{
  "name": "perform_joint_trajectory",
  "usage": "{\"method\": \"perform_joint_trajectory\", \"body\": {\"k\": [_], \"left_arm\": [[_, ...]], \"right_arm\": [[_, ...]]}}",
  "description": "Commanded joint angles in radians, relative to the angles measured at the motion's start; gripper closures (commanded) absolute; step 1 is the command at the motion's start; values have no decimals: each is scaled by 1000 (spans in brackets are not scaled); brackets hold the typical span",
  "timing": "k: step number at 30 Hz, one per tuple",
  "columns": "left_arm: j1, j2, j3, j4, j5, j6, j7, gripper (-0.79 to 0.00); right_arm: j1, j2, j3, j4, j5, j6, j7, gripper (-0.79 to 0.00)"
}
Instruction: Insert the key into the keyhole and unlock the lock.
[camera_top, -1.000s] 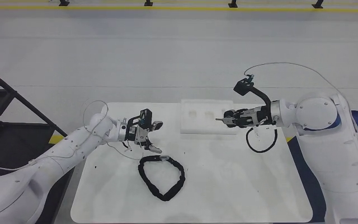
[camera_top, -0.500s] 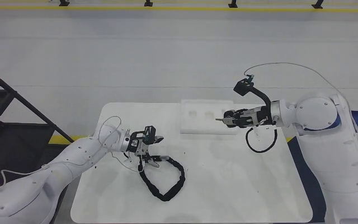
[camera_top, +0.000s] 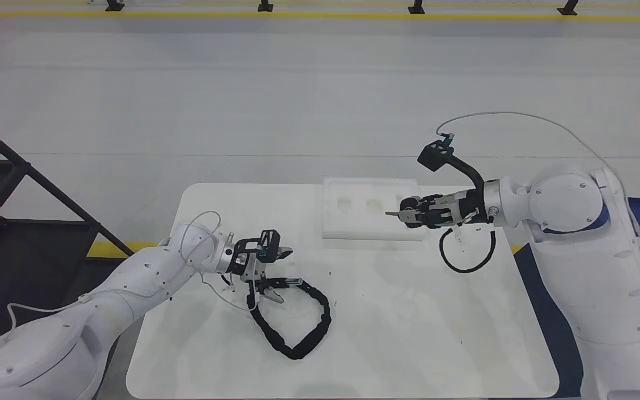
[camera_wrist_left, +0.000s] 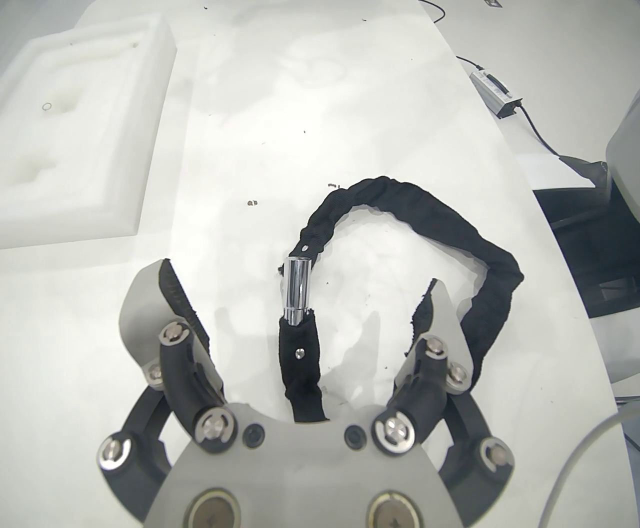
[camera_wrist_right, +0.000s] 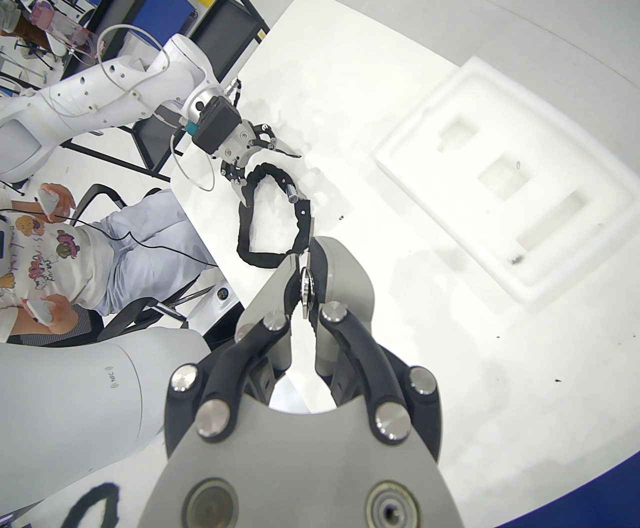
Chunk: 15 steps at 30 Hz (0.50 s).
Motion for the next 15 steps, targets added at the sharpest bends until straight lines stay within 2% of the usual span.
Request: {"method": "perform_joint_trajectory", "body": {"k": [1, 8, 15], "left_arm": [[0, 0, 0, 0, 0, 0, 0, -785], [25, -6, -18, -12, 10, 43, -88, -785], [29, -20, -24, 0, 64, 46, -73, -785]], "right_arm": [[0, 0, 0, 0, 0, 0, 0, 0], [0, 0, 0, 0, 0, 0, 0, 0], [0, 0, 0, 0, 0, 0, 0, 0]]}}
